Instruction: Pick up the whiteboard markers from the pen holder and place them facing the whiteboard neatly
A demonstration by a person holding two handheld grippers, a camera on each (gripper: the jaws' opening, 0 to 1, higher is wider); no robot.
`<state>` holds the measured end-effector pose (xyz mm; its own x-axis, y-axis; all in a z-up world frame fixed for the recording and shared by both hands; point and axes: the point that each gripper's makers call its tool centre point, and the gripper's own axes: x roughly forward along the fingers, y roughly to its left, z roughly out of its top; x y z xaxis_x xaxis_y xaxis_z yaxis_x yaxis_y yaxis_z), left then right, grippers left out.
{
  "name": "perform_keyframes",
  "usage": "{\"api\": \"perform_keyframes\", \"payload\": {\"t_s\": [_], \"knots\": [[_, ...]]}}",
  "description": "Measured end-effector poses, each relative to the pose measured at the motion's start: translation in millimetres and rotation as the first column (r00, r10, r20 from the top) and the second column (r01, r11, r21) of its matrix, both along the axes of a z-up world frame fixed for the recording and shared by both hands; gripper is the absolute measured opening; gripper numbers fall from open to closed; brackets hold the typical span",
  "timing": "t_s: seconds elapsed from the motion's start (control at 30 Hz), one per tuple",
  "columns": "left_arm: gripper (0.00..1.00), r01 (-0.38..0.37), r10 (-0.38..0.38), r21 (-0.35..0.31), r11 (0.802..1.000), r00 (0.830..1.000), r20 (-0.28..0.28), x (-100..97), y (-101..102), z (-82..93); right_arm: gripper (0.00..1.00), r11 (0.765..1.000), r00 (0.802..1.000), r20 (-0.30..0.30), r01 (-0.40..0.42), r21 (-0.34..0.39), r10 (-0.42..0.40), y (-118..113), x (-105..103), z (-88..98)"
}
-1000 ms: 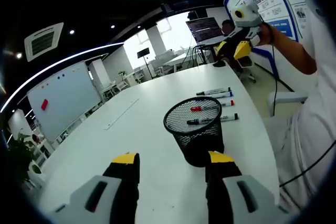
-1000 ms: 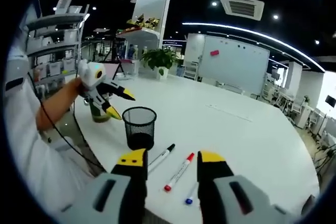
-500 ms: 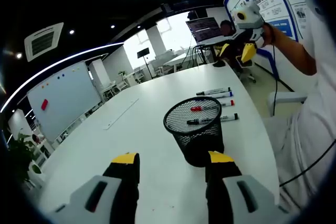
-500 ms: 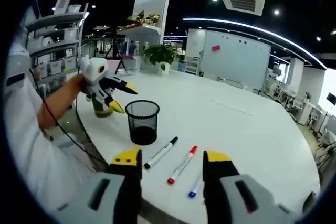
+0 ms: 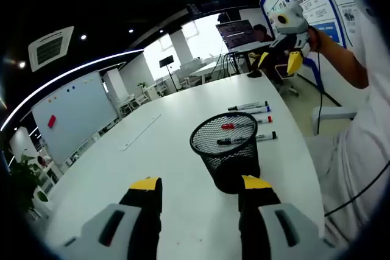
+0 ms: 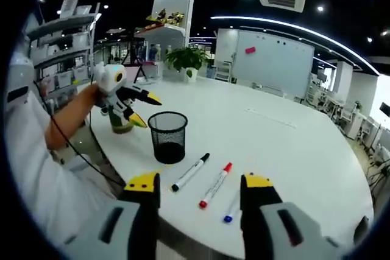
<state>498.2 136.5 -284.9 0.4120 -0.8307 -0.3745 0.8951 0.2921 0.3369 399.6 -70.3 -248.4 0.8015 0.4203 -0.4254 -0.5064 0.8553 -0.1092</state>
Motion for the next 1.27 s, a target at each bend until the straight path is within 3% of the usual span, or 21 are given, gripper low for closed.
{"api": "perform_keyframes", "payload": {"t_s": [1.27], "knots": [[0.52,0.0,0.0,0.002,1.0,1.0,0.0,-4.3,-1.4,0.3,0.58,0.998,0.999,-0.031,0.022,-0.051,-0.024,-8.8,-0.8,-20.5]]}}
